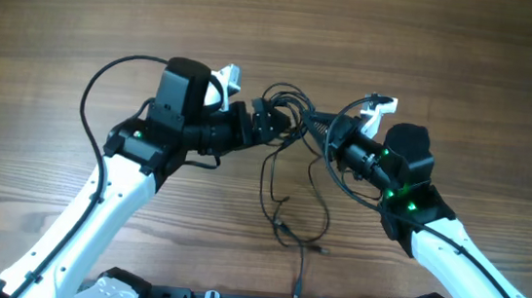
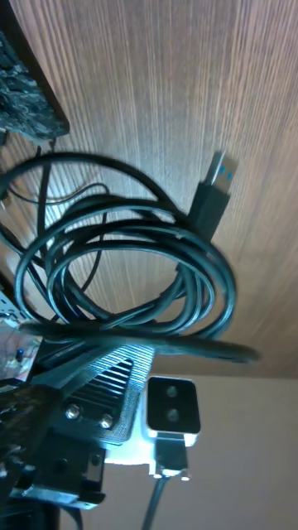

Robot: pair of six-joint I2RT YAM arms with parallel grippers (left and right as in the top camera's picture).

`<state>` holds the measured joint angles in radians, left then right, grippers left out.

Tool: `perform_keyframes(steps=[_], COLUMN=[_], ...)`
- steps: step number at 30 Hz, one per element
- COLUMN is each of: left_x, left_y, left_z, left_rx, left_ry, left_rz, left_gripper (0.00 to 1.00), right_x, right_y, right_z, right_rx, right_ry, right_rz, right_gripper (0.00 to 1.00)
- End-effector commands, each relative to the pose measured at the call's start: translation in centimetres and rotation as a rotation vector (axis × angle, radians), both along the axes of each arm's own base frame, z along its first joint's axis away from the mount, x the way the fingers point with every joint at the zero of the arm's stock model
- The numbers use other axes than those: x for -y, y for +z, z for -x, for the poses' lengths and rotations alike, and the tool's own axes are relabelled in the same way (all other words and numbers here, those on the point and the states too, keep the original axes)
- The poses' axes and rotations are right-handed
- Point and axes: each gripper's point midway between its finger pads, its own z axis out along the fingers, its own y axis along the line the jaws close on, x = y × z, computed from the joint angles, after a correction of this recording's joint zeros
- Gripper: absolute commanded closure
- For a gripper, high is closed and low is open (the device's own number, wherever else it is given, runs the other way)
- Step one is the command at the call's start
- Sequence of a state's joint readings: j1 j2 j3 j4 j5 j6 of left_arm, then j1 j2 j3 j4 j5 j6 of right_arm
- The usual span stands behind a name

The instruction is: Untangle cables

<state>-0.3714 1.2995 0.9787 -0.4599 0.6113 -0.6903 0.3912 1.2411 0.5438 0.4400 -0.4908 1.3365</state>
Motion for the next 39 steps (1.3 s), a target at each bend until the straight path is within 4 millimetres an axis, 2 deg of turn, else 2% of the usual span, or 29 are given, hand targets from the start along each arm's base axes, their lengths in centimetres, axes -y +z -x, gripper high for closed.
perform_keyframes(steps=[1, 5, 10, 11, 12, 18, 27, 32, 33, 35, 37, 39], left_x=[0.9, 0.9, 0.8, 0.8, 0.8, 0.5, 0.2, -0.4, -0.5, -0.8, -1.1, -1.3], left_y=[0.0, 0.1, 0.0, 0.0, 0.0, -0.2, -0.4, -0.6, -0.7, -0.7, -1.0, -1.2], left_z=[0.4, 0.2, 0.1, 0.1, 0.1, -0.3, -0.6, -1.2, -1.3, -1.4, -1.4, -1.2], left_rx=[-0.004, -0.013, -0.012, -0.012, -0.011, -0.004, 0.005, 0.032, 0.055, 0.118, 0.182, 0.246], left_ry=[-0.009, 0.015, 0.019, 0.02, 0.021, 0.041, 0.063, 0.087, 0.078, 0.03, -0.029, -0.096], left_rz=[0.015, 0.02, 0.016, 0.015, 0.014, -0.003, -0.022, -0.06, -0.076, -0.113, -0.161, -0.207], left_gripper=[0.06, 0.11, 0.23, 0.31, 0.34, 0.43, 0.95, 0.96, 0.96, 0.96, 0.96, 0.96], right_x=[-0.6, -0.9, -0.9, -0.9, -0.9, -1.2, -1.5, -1.7, -1.7, -1.9, -2.2, -2.4], right_y=[0.4, 0.5, 0.5, 0.5, 0.5, 0.6, 0.6, 0.5, 0.4, -0.2, -0.5, -0.7], right_z=[0.3, 0.6, 0.7, 0.7, 0.7, 1.1, 1.6, 1.9, 2.0, 2.5, 3.5, 4.1], right_rx=[-0.032, -0.034, -0.045, -0.051, -0.051, -0.056, -0.062, -0.006, 0.018, 0.092, 0.241, 0.309], right_ry=[0.029, 0.051, 0.057, 0.055, 0.055, 0.077, 0.114, 0.145, 0.161, 0.215, 0.313, 0.365], right_rz=[-0.047, -0.053, -0.064, -0.069, -0.069, -0.075, -0.08, -0.037, -0.015, 0.057, 0.154, 0.194], right_gripper=[0.95, 0.96, 0.95, 0.95, 0.96, 0.95, 0.95, 0.95, 0.93, 0.82, 0.59, 0.35])
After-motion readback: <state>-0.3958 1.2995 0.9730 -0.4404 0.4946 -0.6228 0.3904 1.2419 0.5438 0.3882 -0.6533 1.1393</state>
